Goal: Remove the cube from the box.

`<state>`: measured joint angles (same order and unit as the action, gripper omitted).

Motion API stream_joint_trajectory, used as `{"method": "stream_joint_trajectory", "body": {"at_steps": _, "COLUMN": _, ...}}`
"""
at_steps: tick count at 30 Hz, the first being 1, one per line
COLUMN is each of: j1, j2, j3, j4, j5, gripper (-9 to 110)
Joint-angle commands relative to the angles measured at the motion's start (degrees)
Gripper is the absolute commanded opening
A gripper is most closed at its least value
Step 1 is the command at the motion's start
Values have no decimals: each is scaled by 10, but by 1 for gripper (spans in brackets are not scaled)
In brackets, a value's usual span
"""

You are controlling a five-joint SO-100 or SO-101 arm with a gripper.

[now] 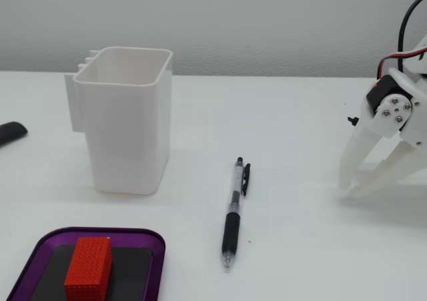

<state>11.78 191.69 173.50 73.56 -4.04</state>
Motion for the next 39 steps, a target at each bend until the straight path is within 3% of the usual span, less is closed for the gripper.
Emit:
{"method": "stream_joint_trajectory", "body": {"at_steps": 1, "j1": -2, "j2": 31, "j3": -3, "j4": -30, "j5": 0, "gripper": 0}}
{"method": "stream_joint_trajectory", "body": {"at_steps": 19, "j1": -2, "j2": -16, "j3": -156, "j4": -30, "j5": 0, "gripper": -1}}
{"method": "stream_joint_trajectory", "body": {"at_steps": 24, "j1": -21, "j2": -221, "j3": -270, "j4": -4, "j5": -3, "gripper": -1}}
{"method": "stream_joint_trajectory", "body": {"at_steps": 34, "j1": -243, "j2": -720, "j3": -653, "j4": 72, "j5": -68, "gripper": 0}}
{"method": "stream_joint_trajectory", "body": {"at_steps": 39, "j1": -287, "j2": -933, "j3": -838, "j4": 136, "j5": -68, "gripper": 1}}
